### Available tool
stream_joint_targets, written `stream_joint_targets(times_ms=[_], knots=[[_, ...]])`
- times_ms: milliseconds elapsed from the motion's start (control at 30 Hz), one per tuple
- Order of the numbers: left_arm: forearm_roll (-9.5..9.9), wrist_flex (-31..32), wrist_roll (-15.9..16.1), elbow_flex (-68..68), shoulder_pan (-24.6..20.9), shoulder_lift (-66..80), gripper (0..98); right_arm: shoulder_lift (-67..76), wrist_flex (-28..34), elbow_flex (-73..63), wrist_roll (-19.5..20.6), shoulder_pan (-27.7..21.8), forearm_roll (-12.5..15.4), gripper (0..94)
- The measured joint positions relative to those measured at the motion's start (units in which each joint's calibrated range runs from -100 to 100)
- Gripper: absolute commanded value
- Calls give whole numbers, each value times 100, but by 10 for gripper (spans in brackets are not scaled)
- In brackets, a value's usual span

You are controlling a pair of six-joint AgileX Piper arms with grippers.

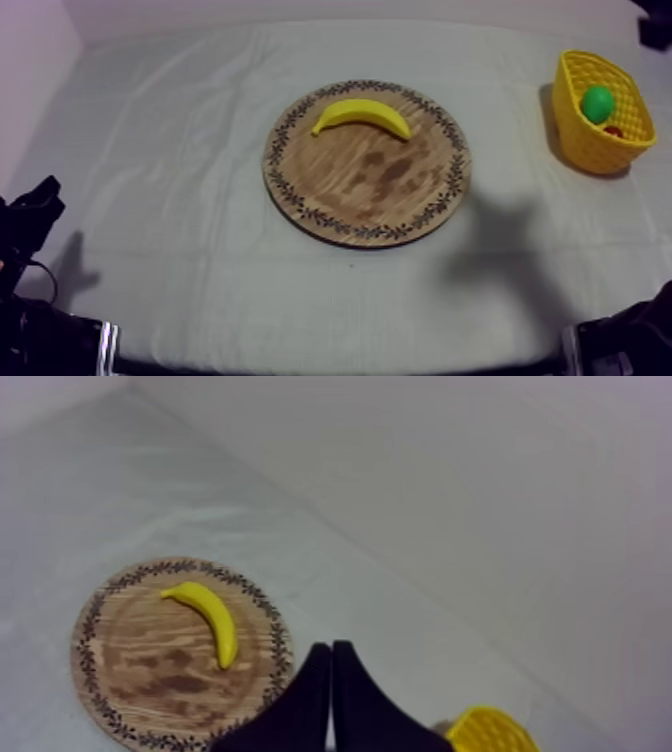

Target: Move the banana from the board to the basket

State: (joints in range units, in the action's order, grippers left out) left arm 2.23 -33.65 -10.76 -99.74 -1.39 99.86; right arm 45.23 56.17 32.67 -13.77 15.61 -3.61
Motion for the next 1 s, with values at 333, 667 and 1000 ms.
stream_joint_targets(times_ms=[333, 667, 1000], knots=[[0, 0, 0, 0, 0, 0, 1, -3095, 1063, -2643, -711, 446, -108, 6], [0, 0, 0, 0, 0, 0, 1, -5510, 1354, -3532, -1009, 448, -376, 6], [0, 0, 0, 0, 0, 0, 1, -6203, 924, -2804, -888, 689, -371, 16]])
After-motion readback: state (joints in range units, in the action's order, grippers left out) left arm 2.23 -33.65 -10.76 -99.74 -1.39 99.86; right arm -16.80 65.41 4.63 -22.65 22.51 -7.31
